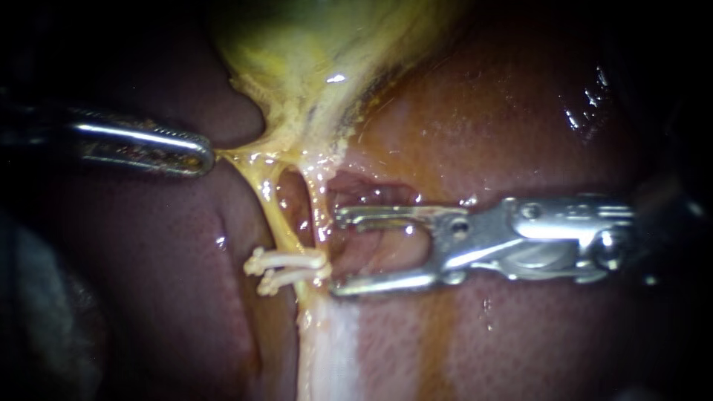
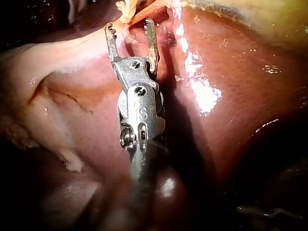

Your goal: Going back second clip left tube

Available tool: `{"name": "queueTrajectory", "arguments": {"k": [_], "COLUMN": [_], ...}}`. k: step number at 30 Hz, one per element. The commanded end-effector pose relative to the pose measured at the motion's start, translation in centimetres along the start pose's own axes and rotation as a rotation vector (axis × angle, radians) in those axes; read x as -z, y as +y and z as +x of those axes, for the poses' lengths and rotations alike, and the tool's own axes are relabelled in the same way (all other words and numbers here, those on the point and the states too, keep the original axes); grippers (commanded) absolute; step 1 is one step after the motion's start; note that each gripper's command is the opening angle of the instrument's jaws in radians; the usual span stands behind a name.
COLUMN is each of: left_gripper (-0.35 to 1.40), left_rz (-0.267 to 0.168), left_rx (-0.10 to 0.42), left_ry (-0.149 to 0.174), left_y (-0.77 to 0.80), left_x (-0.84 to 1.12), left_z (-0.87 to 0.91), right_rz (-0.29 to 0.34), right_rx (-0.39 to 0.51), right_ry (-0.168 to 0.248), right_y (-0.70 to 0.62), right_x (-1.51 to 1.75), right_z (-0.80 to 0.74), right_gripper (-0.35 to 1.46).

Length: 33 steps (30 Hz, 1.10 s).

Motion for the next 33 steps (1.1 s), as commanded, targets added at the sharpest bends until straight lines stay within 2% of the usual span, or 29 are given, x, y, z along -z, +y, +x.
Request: {"name": "queueTrajectory", "arguments": {"k": [1,6,12,18,26,33], "left_gripper": [-0.35,-0.35,-0.35,-0.35,-0.35,-0.35], "left_rz": [-0.001,0.0,0.001,0.005,-0.003,-0.007], "left_rx": [0.0,0.0,0.0,-0.001,0.003,0.005], "left_ry": [0.0,0.0,0.001,0.002,-0.004,-0.009], "left_y": [0.0,0.0,0.0,0.0,-0.08,-0.08], "left_x": [0.0,0.0,-0.03,-0.21,-0.53,-0.6], "left_z": [0.0,0.0,0.0,0.0,-0.1,-0.14], "right_rz": [-0.003,-0.019,-0.014,-0.014,-0.014,-0.014], "right_rx": [0.006,0.034,0.052,0.054,0.054,0.054], "right_ry": [-0.008,-0.037,-0.08,-0.089,-0.089,-0.089], "right_y": [0.02,0.08,0.06,0.06,0.05,0.05], "right_x": [0.09,0.47,0.7,0.73,0.74,0.74], "right_z": [0.02,0.11,0.08,0.07,0.06,0.06], "right_gripper": [0.5,0.5,0.5,0.5,0.5,0.5]}}
